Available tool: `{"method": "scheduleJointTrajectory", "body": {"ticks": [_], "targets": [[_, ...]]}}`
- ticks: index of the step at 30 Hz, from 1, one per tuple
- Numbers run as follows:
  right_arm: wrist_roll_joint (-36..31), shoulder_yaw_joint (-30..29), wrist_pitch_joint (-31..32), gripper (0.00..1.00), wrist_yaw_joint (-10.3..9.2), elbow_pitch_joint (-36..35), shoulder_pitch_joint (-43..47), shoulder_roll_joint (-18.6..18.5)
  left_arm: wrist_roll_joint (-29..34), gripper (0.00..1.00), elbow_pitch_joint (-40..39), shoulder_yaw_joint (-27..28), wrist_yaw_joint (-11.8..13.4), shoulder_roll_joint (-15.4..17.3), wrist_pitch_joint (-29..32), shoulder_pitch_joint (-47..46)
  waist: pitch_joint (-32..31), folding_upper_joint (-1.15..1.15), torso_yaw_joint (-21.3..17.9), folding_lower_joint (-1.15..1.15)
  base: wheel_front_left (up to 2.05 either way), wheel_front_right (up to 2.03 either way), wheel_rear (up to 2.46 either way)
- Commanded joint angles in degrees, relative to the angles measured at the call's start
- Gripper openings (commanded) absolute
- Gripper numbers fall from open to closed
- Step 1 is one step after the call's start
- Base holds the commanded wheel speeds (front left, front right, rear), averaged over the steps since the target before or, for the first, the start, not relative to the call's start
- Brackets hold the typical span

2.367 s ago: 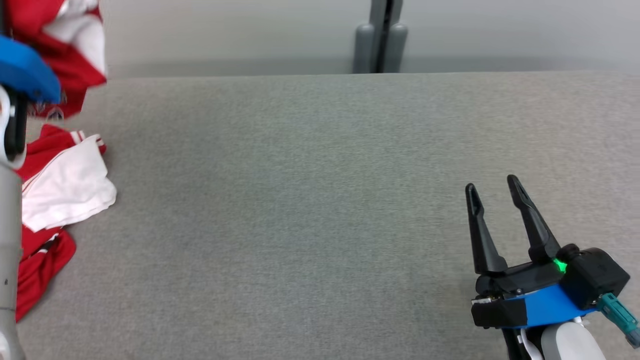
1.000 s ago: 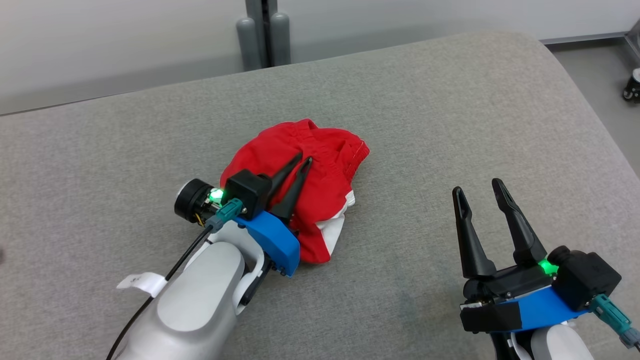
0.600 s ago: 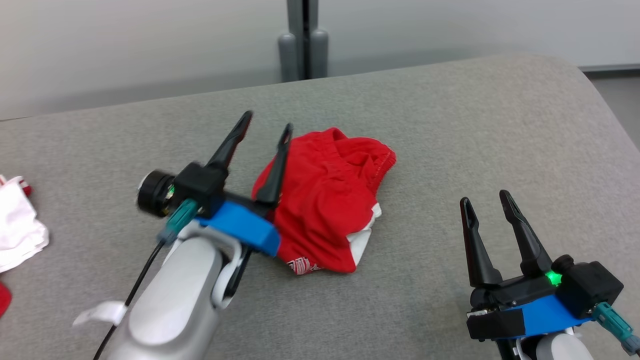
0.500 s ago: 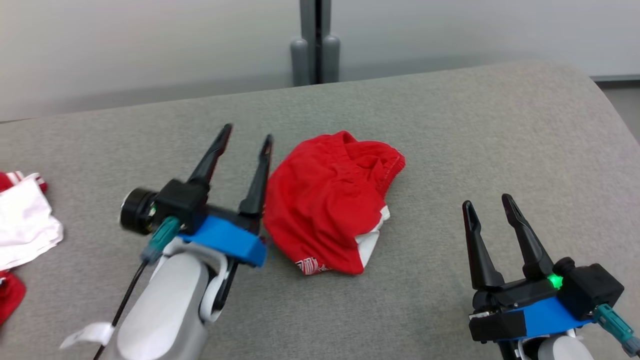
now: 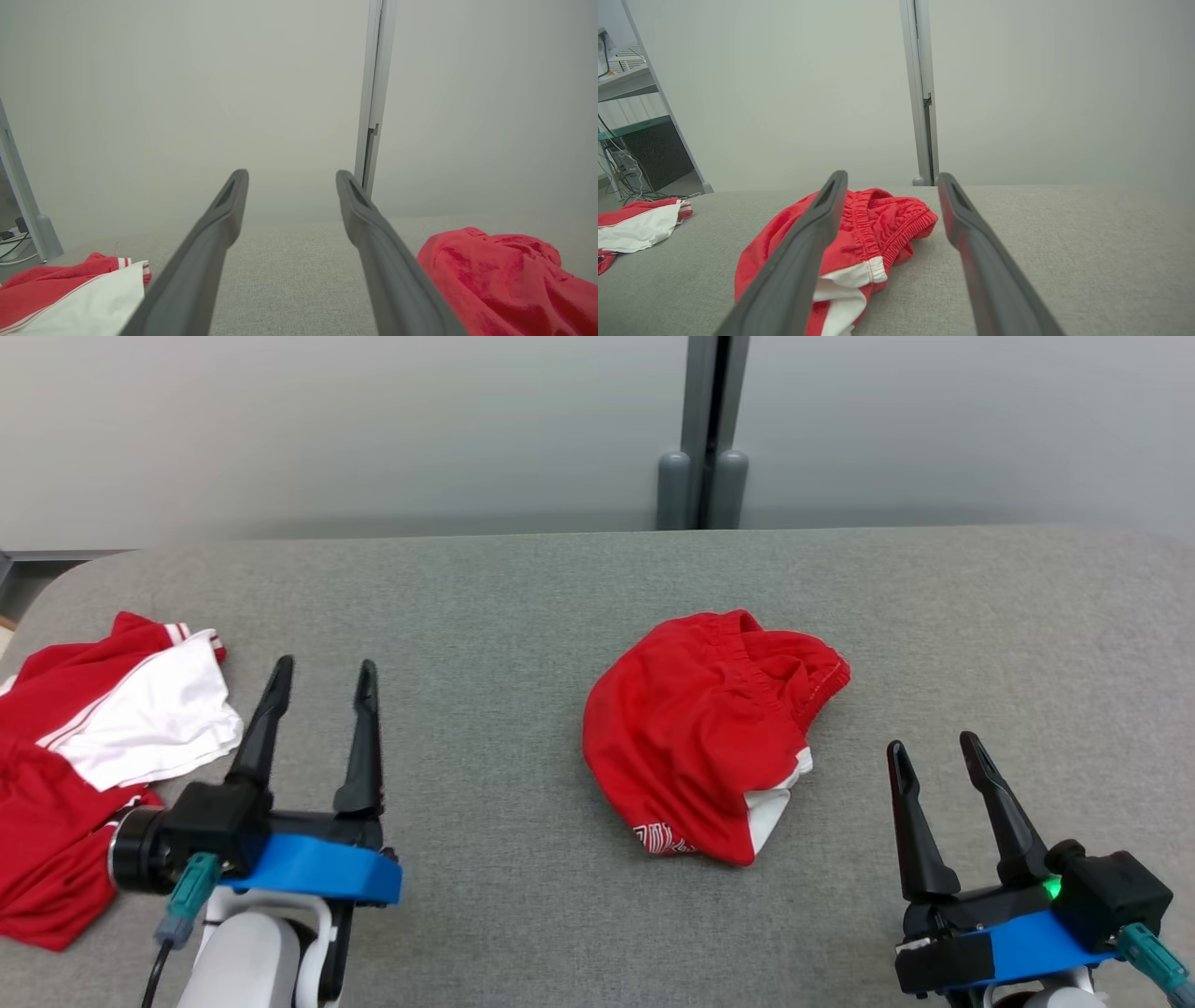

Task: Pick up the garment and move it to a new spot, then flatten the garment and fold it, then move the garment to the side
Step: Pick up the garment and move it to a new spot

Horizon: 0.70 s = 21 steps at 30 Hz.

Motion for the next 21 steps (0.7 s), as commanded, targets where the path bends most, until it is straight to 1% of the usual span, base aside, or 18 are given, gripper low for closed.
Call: {"method": "scheduleJointTrajectory", "body": {"ticks": [1, 9, 14, 21], "targets": [[-0.09, -0.08, -0.22, 1.00, 0.03, 0.18, 0.72, -0.17, 0.19, 1.00, -0.50, 0.78, -0.11, -0.24, -0.27, 1.03, -0.39, 0.00, 0.68, 0.00, 0.00, 0.00, 0.00], [-0.41, -0.90, -0.22, 1.00, 0.03, 1.39, 2.43, -0.18, 3.00, 1.00, -2.84, 6.23, -1.03, -2.00, -0.27, 7.25, -1.33, 0.00, 2.32, 0.00, 0.00, 0.00, 0.00], [-0.26, -1.22, -0.22, 1.00, 0.03, 2.02, 2.98, -0.17, 4.80, 1.00, -2.85, 7.85, -1.55, -2.96, -0.27, 9.88, -1.55, 0.00, 2.53, 0.00, 0.00, 0.00, 0.00], [-0.46, -1.66, -0.22, 1.00, 0.03, 2.85, 3.07, -0.17, 6.57, 1.00, -2.29, 9.19, -2.48, -3.66, -0.27, 11.05, -1.59, 0.00, 2.40, 0.00, 0.00, 0.00, 0.00]]}}
